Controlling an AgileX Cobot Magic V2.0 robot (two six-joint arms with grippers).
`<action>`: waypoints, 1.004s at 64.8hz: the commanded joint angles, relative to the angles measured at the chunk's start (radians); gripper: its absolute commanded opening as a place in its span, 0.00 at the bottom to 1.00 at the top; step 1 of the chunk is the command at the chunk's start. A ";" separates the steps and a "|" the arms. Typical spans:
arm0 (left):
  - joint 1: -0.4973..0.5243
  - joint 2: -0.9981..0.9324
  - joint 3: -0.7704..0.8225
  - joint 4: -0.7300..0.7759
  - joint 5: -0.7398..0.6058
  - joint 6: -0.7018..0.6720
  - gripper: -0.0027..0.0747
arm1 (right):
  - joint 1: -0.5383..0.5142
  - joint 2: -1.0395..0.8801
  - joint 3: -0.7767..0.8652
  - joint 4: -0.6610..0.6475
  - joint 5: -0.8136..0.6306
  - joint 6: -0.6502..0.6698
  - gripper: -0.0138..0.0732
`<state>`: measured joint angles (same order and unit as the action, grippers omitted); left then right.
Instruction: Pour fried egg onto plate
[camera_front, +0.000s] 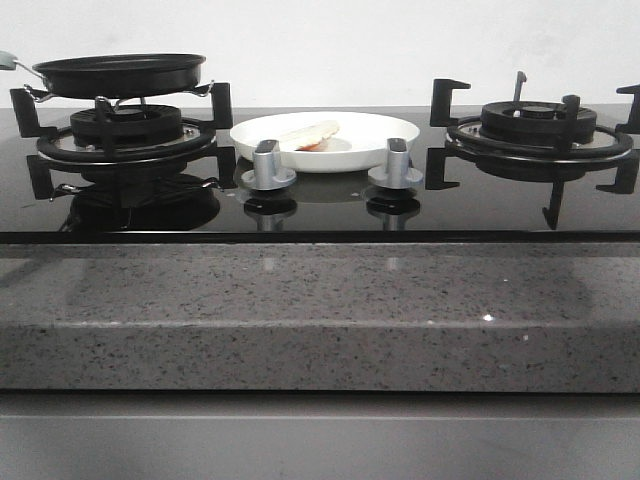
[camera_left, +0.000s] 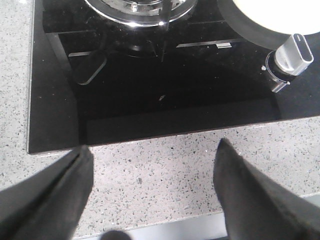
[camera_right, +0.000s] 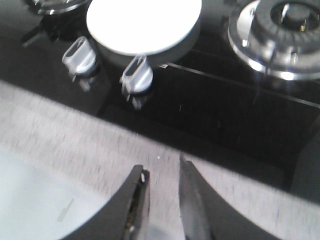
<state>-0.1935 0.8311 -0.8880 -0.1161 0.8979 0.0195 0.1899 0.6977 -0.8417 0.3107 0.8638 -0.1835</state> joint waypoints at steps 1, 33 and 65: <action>-0.009 -0.001 -0.027 -0.006 -0.062 -0.009 0.67 | -0.001 -0.077 0.020 0.002 -0.029 -0.013 0.38; -0.009 -0.001 -0.027 -0.007 -0.063 -0.009 0.67 | -0.001 -0.212 0.097 0.001 0.080 -0.013 0.38; -0.009 -0.001 -0.027 -0.007 -0.061 -0.009 0.33 | -0.001 -0.212 0.098 -0.001 0.073 -0.013 0.09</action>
<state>-0.1935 0.8311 -0.8880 -0.1161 0.8943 0.0195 0.1899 0.4838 -0.7213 0.3049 0.9985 -0.1849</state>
